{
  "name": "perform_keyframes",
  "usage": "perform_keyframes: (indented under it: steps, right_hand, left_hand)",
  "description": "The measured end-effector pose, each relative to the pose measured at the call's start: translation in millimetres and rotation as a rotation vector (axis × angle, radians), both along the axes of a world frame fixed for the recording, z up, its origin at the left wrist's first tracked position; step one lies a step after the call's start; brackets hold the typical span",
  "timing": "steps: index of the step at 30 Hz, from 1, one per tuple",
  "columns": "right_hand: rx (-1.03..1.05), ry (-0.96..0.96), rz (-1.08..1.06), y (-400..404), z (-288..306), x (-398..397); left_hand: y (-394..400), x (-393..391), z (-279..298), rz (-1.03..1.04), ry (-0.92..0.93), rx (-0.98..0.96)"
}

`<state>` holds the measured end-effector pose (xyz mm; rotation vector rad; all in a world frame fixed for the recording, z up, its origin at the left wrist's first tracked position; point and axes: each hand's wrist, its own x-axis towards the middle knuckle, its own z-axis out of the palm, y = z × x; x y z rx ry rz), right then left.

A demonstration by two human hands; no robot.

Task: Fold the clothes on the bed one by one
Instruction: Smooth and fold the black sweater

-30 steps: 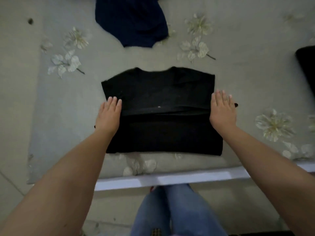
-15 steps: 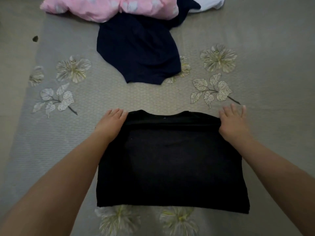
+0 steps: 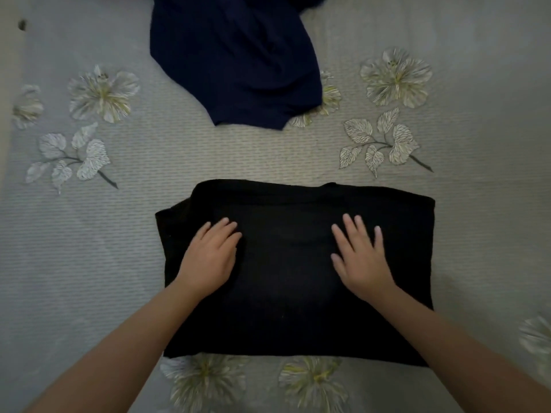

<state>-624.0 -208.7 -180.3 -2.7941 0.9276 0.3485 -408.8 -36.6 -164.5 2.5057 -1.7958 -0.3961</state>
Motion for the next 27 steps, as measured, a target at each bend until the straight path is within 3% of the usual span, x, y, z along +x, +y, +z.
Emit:
perform_keyframes:
  steps: [4, 7, 11, 13, 16, 18, 22, 27]
  right_hand:
    - [0.035, 0.075, 0.017, -6, -6, -4]
    - [0.068, 0.109, -0.065, -30, -9, -11]
    - [0.078, 0.158, -0.175, -58, -8, -26]
    - [0.078, 0.114, -0.22, -63, -6, -31]
    - [0.074, 0.096, -0.226, -58, -1, -42]
    - [0.095, 0.106, -0.203, -47, 0, -49]
    - [0.105, 0.096, -0.168, -32, -4, -59]
    - [0.107, 0.081, -0.171, -36, -10, -60]
  left_hand:
    - [19, 26, -19, 0.357, 0.018, 0.23]
    - [20, 49, -29, 0.506, -0.021, 0.262]
    - [9, 62, -14, 0.856, 0.074, 0.224]
    - [9, 58, -9, 0.766, 0.064, 0.101]
    - [14, 31, -3, 0.424, 0.025, -0.072]
    - [25, 15, -6, 0.285, 0.022, -0.02]
    - [36, 22, -25, 0.447, 0.086, 0.209]
    - [13, 64, -40, 0.468, 0.057, 0.387]
